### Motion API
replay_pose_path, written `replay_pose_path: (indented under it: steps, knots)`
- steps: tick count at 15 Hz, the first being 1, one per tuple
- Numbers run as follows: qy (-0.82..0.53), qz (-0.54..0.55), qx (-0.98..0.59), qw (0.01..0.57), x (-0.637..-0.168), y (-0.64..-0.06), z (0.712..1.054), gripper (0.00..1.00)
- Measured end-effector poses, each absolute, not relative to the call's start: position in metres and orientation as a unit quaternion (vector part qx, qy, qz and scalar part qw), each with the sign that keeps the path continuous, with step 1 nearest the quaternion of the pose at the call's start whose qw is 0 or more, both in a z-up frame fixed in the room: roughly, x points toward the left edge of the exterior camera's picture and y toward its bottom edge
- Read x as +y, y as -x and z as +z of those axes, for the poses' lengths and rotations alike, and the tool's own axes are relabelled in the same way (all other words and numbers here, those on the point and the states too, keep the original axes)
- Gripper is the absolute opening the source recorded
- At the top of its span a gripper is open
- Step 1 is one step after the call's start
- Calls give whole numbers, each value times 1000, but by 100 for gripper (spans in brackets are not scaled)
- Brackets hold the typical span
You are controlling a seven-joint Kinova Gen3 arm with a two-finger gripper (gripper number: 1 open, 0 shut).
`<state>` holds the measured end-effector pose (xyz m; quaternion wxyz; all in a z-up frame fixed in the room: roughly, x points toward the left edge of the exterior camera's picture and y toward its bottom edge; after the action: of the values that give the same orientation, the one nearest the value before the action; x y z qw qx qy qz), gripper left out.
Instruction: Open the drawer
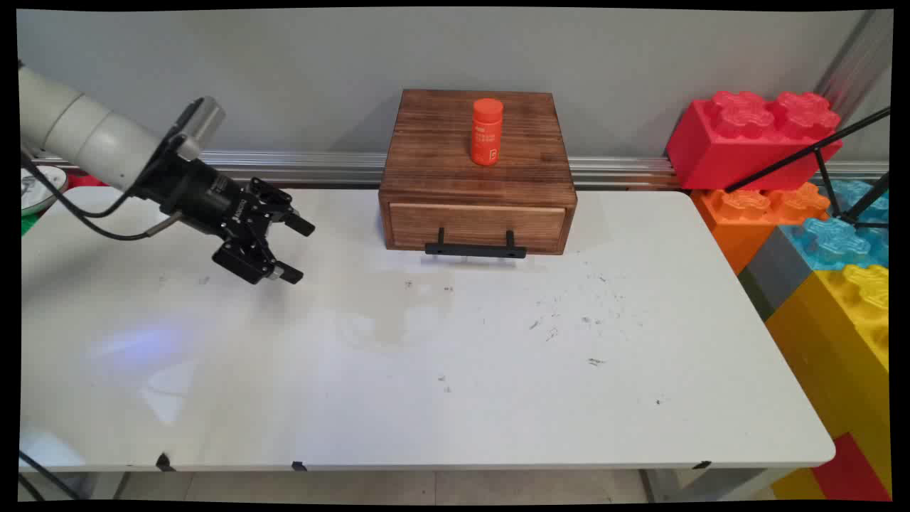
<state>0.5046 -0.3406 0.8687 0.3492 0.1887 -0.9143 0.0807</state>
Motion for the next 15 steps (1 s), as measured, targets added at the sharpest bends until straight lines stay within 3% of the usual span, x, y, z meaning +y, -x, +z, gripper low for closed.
replay_pose_path:
  steps: [8,15]
  knots:
    - [-205,96,-922,315,-372,-422,894,100]
    - [-176,121,-941,264,-424,-346,894,100]
